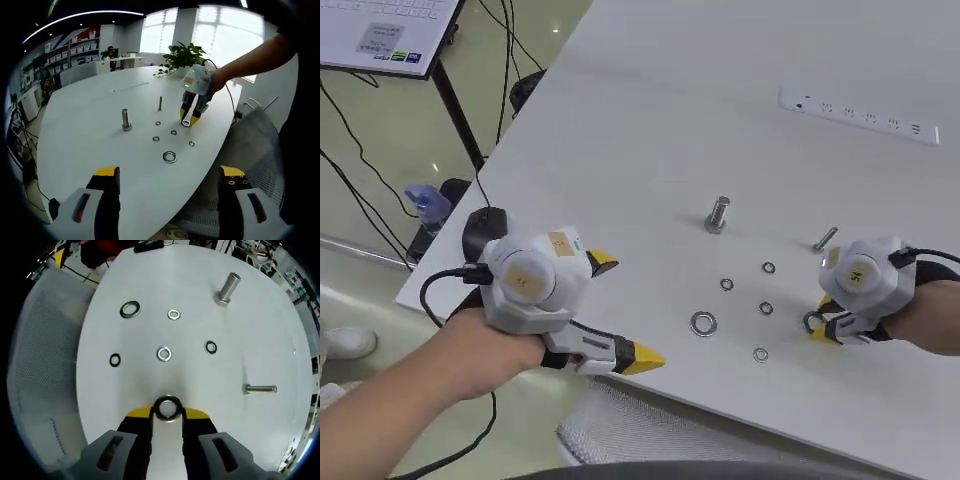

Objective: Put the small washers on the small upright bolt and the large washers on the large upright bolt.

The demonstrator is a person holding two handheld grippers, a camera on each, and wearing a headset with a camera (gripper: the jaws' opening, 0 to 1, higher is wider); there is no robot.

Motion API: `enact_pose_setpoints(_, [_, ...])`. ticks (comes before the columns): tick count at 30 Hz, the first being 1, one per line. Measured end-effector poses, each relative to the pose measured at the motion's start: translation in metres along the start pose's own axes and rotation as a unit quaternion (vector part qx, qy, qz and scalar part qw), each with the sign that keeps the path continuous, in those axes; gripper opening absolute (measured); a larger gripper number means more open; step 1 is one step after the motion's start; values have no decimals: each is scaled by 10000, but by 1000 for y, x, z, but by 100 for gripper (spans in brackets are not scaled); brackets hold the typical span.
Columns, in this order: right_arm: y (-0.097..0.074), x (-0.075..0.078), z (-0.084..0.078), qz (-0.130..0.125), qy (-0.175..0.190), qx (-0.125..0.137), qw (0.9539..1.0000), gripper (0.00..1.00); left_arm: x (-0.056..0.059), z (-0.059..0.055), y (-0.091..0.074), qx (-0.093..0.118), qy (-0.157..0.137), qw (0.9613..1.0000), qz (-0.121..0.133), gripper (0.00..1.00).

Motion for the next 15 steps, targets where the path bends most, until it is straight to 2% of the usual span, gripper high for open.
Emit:
enact_pose_setpoints(3, [1,4,-2,55,99,41,9999,21,1,0,-2,10,-4,10000,12,78])
enact_pose_setpoints(9, [0,2,1,98,181,41,9998,21,2,2,-4,64,66,9999,64,78])
enact_pose_setpoints(15, [-11,1,6,96,189,94,9997,21,1,2,-5,2,97,9999,101,79])
Point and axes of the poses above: the centre of the closed fingertips' face, and the gripper's own axes: y roughly forward along the fingers, x roughly to its right, z roughly out of its top, the point moved 10 cm from there along -y, roughly backward along the fingers, and after that the axes turned 2 degrees about z, right-handed, at the moved point
